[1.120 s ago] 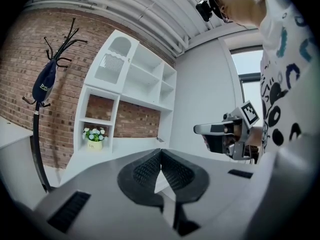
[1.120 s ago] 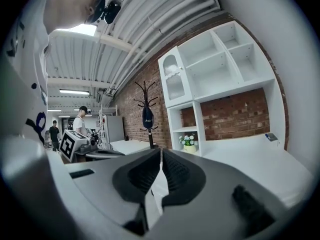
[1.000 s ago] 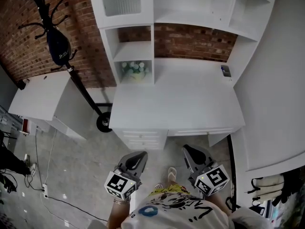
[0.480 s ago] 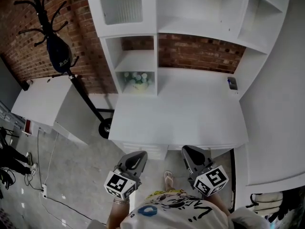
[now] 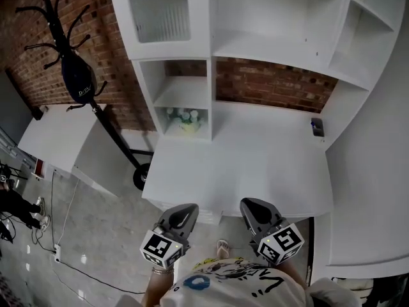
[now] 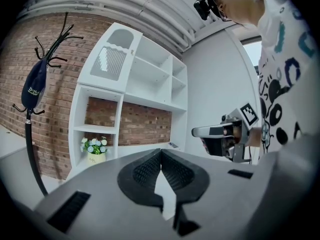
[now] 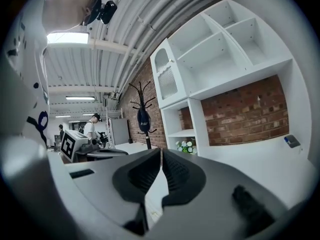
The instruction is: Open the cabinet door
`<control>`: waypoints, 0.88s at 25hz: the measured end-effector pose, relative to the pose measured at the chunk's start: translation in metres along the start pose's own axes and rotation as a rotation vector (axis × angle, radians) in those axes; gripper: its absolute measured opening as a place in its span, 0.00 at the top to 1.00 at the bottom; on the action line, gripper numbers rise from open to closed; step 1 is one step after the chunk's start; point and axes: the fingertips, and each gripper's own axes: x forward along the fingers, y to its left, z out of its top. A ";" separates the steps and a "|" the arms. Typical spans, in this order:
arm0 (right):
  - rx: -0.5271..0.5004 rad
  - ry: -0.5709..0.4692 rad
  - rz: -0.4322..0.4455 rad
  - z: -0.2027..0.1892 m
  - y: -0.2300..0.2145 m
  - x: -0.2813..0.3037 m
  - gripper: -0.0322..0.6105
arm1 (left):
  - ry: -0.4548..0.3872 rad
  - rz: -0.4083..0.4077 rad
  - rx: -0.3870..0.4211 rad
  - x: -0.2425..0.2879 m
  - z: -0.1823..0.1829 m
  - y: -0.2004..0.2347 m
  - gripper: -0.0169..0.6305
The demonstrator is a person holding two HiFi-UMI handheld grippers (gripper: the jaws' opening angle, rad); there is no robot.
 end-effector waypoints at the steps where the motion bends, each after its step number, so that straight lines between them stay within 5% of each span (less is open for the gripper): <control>1: 0.000 0.005 0.003 0.000 -0.005 0.002 0.90 | 0.001 0.005 -0.001 0.005 0.001 0.001 0.95; 22: -0.012 0.005 0.077 0.013 -0.075 0.038 0.90 | -0.032 0.036 0.073 0.085 0.034 0.031 0.95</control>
